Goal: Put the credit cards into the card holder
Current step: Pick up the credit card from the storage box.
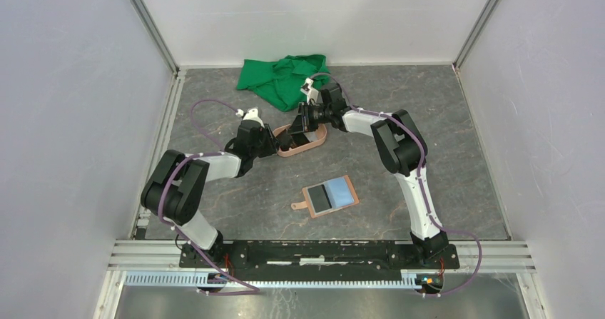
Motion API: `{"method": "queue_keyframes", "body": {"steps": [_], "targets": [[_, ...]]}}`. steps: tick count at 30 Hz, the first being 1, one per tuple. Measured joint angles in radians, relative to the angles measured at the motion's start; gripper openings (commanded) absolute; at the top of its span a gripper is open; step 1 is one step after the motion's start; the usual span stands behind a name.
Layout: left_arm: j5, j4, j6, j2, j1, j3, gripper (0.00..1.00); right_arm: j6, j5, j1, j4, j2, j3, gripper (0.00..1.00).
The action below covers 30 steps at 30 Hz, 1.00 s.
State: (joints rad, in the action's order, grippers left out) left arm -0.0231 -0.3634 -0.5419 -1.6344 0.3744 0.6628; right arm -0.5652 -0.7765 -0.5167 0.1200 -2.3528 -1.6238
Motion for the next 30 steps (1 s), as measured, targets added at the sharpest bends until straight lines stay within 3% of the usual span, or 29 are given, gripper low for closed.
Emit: {"method": "queue_keyframes", "body": {"steps": [12, 15, 19, 30], "targets": [[0.003, -0.001, 0.0, 0.0, -0.002, 0.0, 0.39, -0.032, -0.014, -0.001, 0.03, -0.001, 0.001, 0.15], [0.007, -0.001, 0.0, 0.0, -0.004, 0.0, 0.39, -0.032, -0.016, -0.001, 0.033, -0.001, 0.001, 0.01], [0.008, 0.001, 0.0, 0.0, -0.005, 0.002, 0.4, -0.027, -0.016, -0.002, 0.032, -0.001, 0.0, 0.0], [0.025, 0.031, 0.0, 0.085, -0.015, 0.002, 0.56, 0.116, 0.014, 0.002, -0.087, 0.016, -0.072, 0.0]]}}
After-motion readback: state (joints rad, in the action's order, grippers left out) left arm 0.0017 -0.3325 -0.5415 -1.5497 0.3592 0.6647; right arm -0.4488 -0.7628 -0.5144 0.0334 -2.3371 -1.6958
